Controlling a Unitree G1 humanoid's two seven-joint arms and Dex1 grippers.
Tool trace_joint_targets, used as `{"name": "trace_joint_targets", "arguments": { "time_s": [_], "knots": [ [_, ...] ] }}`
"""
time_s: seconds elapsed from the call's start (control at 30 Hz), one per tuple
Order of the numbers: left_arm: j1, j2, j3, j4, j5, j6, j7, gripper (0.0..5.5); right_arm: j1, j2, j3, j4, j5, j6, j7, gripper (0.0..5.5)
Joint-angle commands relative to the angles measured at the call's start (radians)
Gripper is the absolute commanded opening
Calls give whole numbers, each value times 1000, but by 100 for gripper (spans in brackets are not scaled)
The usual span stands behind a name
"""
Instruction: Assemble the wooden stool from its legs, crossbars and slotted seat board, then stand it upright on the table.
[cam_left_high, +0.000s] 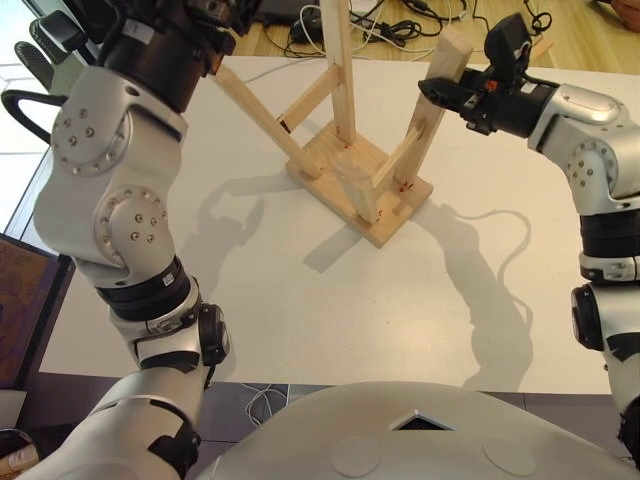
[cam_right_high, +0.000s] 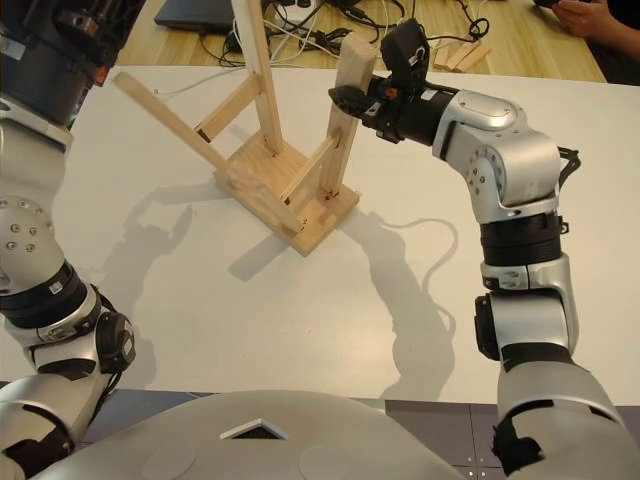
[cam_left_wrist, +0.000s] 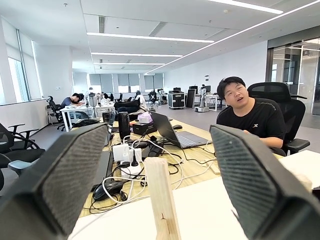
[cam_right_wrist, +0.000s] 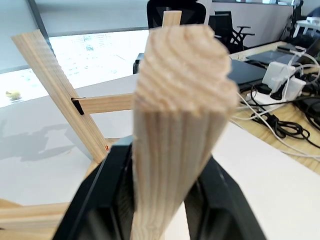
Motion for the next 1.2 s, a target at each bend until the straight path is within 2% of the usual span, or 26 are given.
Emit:
{"name": "trace_joint_targets", "arguments": {
  "time_s": [0.03, 0.2, 0.37, 0.53, 0.83, 1.03, 1.2],
  "knots": [
    [10, 11, -2, -13, 5, 6, 7, 377, 133, -78, 40, -27, -124, 36, -36, 109],
    [11, 19, -1, -12, 2, 5, 6, 377, 203, -106, -4, -69, -118, 49, -78, 112],
    [8, 44, 14, -19, -5, 10, -4, 377, 441, -135, -111, -156, -155, 112, -245, 117],
    [17, 48, 35, -41, -9, 19, 7, 377, 615, -18, -230, -338, -65, 285, -485, 117],
    [15, 44, 43, -52, -7, 29, 15, 377, 663, 250, -320, -532, -33, 471, -888, 117],
    [11, 46, 40, -47, -5, 30, 12, 377, 692, 359, -317, -588, -55, 511, -996, 112],
    [13, 47, 41, -50, -4, 31, 12, 377, 677, 313, -257, -595, -83, 479, -950, 111]
  ]
}}
